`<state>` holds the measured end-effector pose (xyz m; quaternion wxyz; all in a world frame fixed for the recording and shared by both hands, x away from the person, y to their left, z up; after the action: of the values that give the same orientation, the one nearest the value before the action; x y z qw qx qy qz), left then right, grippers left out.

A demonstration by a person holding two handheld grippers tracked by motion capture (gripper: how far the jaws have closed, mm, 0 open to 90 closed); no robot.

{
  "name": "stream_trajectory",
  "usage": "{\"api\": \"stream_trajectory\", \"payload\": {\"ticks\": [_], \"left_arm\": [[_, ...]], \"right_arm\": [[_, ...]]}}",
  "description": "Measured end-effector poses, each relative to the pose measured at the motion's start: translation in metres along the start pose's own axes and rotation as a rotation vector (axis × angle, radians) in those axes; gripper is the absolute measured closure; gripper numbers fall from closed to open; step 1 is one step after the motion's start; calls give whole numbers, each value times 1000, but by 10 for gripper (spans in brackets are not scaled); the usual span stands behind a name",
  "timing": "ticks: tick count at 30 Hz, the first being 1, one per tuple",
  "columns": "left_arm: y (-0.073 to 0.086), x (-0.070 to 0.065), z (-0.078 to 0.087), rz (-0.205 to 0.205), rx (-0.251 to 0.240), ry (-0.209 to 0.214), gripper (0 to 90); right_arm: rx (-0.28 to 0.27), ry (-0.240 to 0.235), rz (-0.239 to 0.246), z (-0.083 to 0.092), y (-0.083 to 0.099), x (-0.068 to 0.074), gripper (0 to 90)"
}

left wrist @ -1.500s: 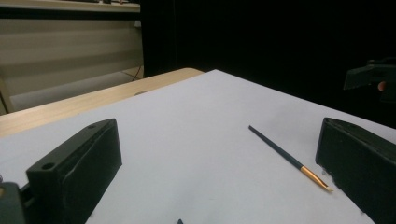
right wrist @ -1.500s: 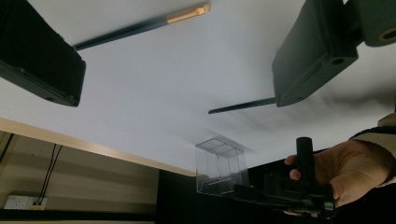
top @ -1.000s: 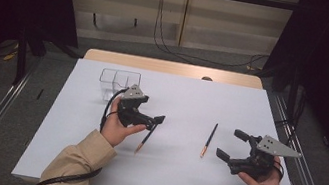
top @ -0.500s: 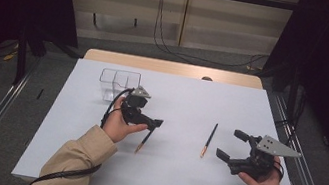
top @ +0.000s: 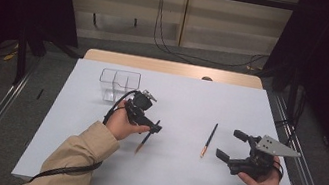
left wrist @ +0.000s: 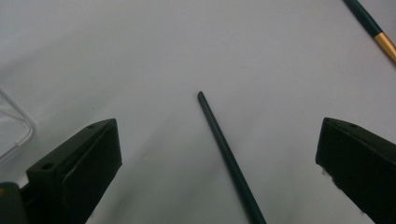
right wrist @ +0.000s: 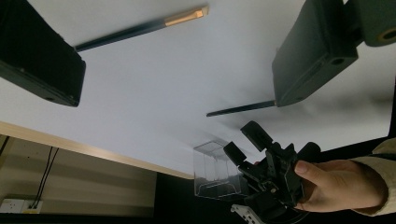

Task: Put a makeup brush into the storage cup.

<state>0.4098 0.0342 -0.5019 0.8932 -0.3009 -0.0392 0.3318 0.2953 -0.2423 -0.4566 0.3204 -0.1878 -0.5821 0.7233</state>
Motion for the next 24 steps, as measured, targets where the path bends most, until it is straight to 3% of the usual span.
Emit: {"api": "stream_trajectory", "payload": {"ticks": [8,20,24], "left_arm": [[4,-2,-5,1,93,-10,33],[10,-2,-6,0,154,-11,152],[13,-4,-5,-22,177,-6,220]], "right_arm": [[-2,-2,-1,0,0,0,22],[-4,0,-1,1,0,-1,22],[-5,2,0,1,0,-1,22]]}}
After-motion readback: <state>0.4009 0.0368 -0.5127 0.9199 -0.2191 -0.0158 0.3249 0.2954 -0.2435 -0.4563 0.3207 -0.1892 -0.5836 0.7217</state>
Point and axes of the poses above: each handheld gripper's, and its own axes: z roughly backward along the jaws, y roughly out of its underside, x roughly to its left, the point moved 7 cm from there along -z, roughly forward along the jaws, and after that the axes turned 1 degree about -y, right-handed, at the moved point
